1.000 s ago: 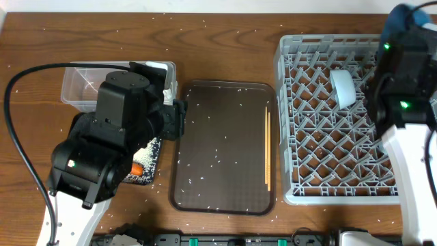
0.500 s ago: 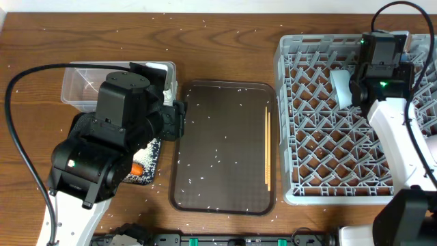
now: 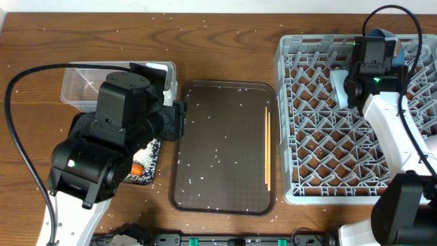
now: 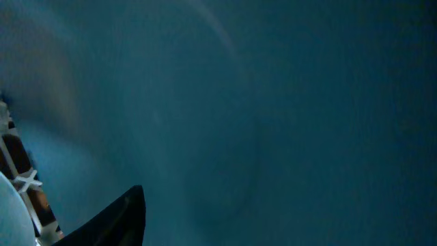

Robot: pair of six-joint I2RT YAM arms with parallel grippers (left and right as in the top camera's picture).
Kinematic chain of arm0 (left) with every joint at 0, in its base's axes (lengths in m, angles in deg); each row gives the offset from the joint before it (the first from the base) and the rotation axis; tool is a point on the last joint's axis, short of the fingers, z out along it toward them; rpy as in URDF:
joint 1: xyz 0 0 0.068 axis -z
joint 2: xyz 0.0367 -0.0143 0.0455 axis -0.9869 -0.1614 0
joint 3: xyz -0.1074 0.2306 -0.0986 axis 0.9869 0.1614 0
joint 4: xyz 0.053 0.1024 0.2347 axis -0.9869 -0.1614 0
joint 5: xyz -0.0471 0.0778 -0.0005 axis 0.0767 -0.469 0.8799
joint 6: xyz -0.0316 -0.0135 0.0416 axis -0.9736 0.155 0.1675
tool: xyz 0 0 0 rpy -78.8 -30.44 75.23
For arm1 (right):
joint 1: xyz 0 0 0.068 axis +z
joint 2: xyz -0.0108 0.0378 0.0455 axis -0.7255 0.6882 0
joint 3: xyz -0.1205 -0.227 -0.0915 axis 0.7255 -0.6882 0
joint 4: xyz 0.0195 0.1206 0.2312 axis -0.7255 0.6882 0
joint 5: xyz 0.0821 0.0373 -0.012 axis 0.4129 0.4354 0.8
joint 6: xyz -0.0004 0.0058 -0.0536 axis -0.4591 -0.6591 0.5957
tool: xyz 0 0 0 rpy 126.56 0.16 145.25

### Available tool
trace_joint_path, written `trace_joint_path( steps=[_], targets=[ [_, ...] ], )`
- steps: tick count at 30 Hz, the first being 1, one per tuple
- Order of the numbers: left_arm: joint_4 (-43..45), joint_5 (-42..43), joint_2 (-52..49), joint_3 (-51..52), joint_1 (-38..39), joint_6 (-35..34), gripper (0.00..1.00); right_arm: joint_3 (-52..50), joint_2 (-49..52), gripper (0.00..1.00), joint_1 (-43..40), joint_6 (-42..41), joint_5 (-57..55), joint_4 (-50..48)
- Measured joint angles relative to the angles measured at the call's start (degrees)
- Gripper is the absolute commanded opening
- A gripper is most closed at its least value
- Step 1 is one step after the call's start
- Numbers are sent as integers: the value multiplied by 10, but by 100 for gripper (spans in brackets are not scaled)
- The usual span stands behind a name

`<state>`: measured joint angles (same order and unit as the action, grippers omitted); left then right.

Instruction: Sort waste into correct bins and load items into the dishwasher rack

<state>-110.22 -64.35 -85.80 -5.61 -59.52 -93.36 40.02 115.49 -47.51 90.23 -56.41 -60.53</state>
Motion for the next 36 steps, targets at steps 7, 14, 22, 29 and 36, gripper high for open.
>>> trace_joint_path(
  steps=[7,14,22,29,36],
  targets=[
    [-1,0,0,0,0,0,66,0,0,36,0,16,-9,-1],
    [-1,0,0,0,0,0,66,0,0,52,10,36,-29,-1],
    [-1,0,0,0,0,0,66,0,0,59,40,61,-42,-1],
    [-1,0,0,0,0,0,66,0,0,63,49,66,-45,4],
    [-1,0,0,0,0,0,66,0,0,63,76,80,-34,34]
  ],
)
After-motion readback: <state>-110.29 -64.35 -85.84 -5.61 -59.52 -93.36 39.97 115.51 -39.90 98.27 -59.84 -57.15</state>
